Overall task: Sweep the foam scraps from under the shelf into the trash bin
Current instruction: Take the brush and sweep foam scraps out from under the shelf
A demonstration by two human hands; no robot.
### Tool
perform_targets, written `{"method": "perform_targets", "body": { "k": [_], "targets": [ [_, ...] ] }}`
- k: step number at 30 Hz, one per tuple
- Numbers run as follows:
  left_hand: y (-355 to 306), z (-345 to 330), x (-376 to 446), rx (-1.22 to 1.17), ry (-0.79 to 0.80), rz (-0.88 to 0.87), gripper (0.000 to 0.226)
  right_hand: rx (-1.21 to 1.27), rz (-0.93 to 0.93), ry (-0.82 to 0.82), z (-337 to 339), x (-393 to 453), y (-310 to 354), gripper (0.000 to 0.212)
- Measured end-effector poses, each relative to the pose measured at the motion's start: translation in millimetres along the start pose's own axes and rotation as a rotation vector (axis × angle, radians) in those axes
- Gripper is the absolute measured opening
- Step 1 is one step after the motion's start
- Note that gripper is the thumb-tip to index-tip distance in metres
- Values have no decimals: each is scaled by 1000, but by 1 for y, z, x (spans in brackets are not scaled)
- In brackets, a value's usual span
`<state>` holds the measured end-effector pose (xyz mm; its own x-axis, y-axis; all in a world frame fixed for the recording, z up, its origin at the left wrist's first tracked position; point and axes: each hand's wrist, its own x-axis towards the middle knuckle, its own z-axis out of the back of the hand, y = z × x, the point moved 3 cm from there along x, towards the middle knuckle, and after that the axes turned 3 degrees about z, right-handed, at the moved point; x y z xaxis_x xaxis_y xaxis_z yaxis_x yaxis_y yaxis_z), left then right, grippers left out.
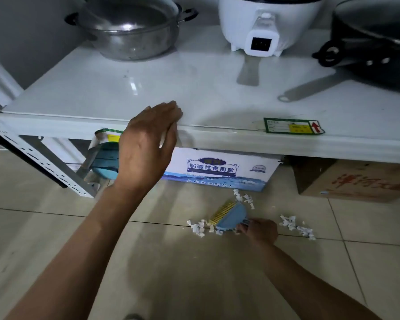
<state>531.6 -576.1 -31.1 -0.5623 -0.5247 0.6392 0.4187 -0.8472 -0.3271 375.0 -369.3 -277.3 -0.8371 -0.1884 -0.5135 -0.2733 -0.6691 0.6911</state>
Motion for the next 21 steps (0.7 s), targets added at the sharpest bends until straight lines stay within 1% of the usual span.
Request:
{"method": "perform_targets", "body": {
  "k": [1, 2, 3, 4, 5, 6, 7, 10, 13, 15, 17, 21],
  "targets": [
    [-10, -4, 0, -8, 15, -30, 31, 97, -13, -24, 7, -4, 2, 38],
    [-19, -9, 0, -13, 28, -58, 31, 146, 1, -50, 11, -9, 4, 39],
    [-29, -13, 0, -17, 37, -85, 32, 172, -20, -38, 10, -13, 4, 37],
    [-38, -17, 1, -25, 45, -110, 32, 132, -19, -6, 7, -19, 3, 32],
    [-46, -22, 2, -40, 55, -131, 31, 58, 22, 29, 0, -23, 5, 28],
    [-55, -26, 3, -60, 68, -149, 31, 77, 43, 30, -7, -27, 5, 24],
    [-63, -31, 3, -80, 80, -167, 31, 99, 57, 75, -18, -31, 7, 22],
    [-81, -43, 4, -98, 99, -204, 31, 20, 167, 182, -44, -48, 14, 23],
    [-88, -53, 3, -95, 60, -186, 30, -37, 212, 272, -67, -61, 21, 28],
    [-90, -58, 3, -106, 13, -163, 29, -61, 221, 298, -76, -61, 21, 28],
    [-90, -62, 1, -114, -37, -164, 27, -86, 217, 292, -75, -53, 16, 30],
    [-90, -70, -1, -113, -106, -176, 26, -178, 189, 202, -35, -35, 8, 41]
  ]
}}
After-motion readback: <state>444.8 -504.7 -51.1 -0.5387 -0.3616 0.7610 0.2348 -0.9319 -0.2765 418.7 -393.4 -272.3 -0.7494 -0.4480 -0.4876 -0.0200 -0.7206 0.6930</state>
